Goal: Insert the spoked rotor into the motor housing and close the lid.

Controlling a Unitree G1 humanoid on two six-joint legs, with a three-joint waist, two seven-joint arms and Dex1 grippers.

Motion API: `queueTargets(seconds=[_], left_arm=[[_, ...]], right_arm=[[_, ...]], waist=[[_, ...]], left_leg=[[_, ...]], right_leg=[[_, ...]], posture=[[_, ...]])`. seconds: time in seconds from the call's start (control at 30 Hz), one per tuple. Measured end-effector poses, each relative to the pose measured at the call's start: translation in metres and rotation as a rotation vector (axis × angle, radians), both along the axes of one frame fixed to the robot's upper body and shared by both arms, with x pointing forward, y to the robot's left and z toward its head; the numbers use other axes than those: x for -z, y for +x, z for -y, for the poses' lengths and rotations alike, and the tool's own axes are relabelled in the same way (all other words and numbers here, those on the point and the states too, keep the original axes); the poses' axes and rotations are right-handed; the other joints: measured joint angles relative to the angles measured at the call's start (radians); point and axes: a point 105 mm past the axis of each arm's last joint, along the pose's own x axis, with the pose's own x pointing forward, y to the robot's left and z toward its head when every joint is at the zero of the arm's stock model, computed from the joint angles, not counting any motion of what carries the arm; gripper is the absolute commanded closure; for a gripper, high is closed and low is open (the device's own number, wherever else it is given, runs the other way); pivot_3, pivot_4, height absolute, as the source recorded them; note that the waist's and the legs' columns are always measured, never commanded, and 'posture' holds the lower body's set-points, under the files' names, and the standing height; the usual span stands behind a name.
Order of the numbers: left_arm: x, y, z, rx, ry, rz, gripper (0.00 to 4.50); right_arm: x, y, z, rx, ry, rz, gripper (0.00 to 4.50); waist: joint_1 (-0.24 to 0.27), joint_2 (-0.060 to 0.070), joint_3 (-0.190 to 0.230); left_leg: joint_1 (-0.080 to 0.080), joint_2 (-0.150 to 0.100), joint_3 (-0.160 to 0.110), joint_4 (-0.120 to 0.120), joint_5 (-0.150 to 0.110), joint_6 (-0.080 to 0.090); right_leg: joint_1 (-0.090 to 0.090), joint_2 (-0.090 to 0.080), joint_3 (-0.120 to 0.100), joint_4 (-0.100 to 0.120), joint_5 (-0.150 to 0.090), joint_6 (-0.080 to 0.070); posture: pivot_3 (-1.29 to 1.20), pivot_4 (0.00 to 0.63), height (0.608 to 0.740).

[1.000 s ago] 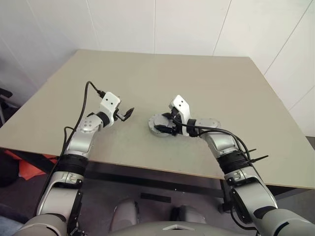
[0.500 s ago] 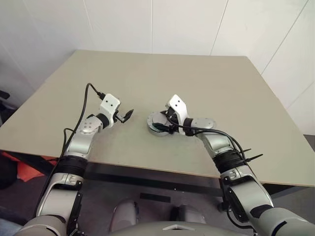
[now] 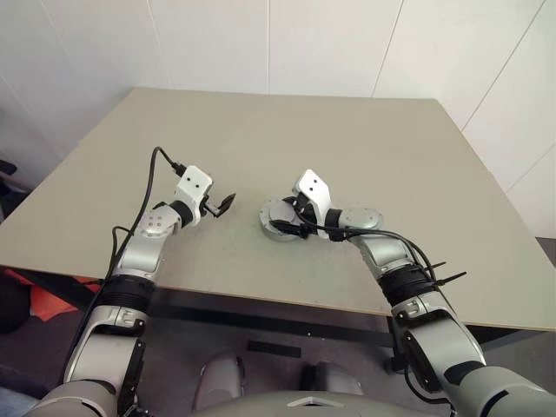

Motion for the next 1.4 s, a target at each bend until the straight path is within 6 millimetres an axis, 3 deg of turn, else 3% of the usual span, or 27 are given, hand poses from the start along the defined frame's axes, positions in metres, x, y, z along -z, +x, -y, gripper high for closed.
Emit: queueTargets(seconds=[0.7, 1.4], left_arm=[[0.002, -0.001, 0.000, 0.000, 0.001, -0.006, 0.00], [0.003, -0.002, 0.000, 0.000, 0.003, -0.008, 0.00]], right_arm=[[-0.014, -0.006, -0.007, -0.037, 0.066, -0.060, 1.38], [0.000, -0.002, -0.003, -0.023, 0.001, -0.027, 1.38]], waist=[[-0.002, 0.000, 0.000], [-0.003, 0.000, 0.000]], left_leg=[[-0.001, 0.000, 0.000, -0.002, 0.000, 0.000], [0.001, 0.000, 0.000, -0.002, 0.000, 0.000]], right_leg=[[-0.001, 0.000, 0.000, -0.003, 0.000, 0.000], [0.001, 0.000, 0.000, -0.003, 0.000, 0.000]], posture=[[0.00, 0.000, 0.740], [0.00, 0.000, 0.740]])
